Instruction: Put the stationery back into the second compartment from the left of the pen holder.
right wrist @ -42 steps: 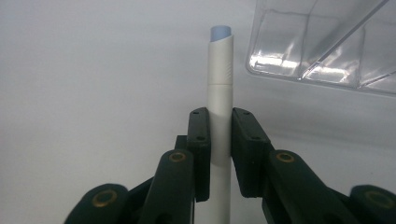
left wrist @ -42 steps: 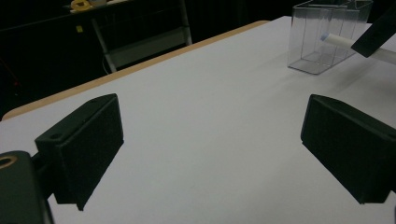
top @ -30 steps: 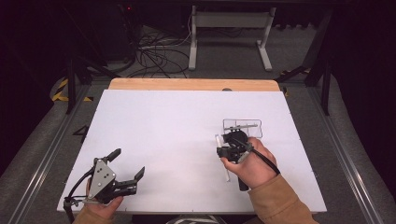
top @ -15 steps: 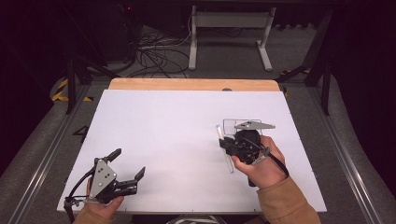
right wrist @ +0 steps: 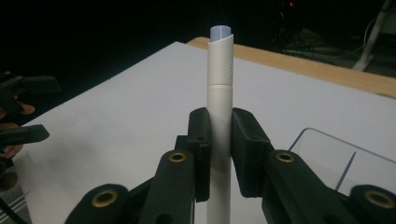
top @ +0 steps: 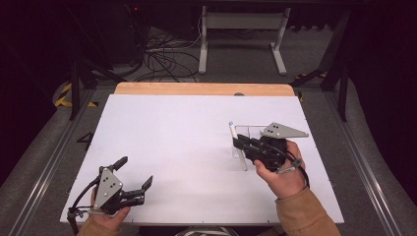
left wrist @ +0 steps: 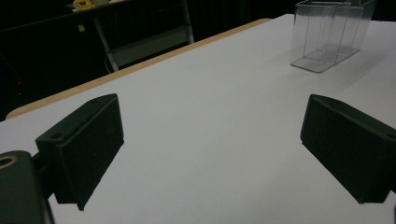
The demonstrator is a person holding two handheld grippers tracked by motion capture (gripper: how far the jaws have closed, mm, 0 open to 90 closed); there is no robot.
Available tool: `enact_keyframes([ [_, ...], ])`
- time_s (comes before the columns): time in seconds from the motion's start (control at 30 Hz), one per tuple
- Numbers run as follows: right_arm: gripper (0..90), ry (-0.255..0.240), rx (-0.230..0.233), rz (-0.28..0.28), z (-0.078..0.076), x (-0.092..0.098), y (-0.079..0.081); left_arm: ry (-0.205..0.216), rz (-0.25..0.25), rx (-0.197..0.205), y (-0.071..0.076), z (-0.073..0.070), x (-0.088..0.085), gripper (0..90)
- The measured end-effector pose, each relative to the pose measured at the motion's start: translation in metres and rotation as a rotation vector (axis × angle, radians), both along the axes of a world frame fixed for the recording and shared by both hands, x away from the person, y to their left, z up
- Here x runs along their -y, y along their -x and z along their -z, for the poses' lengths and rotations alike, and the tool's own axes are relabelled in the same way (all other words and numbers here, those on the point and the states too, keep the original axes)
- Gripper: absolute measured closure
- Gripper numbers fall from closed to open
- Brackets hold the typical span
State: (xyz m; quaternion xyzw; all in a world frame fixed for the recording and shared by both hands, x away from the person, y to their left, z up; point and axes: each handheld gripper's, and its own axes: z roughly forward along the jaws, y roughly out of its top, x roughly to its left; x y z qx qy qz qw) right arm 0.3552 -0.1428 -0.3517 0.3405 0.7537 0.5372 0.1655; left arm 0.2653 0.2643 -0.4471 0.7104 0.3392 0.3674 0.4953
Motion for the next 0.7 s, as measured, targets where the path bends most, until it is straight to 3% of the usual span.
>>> enact_keyframes([
  [0.4,78.7,-0.092,0.127,-0.033,-0.002,0.016,-0.005,0.0,-0.001,0.0,0.0,0.0,0.0,6.7],
  [0.7,78.7,-0.117,0.211,-0.02,-0.002,0.027,-0.012,0.0,-0.001,-0.001,0.0,0.0,0.0,6.7],
])
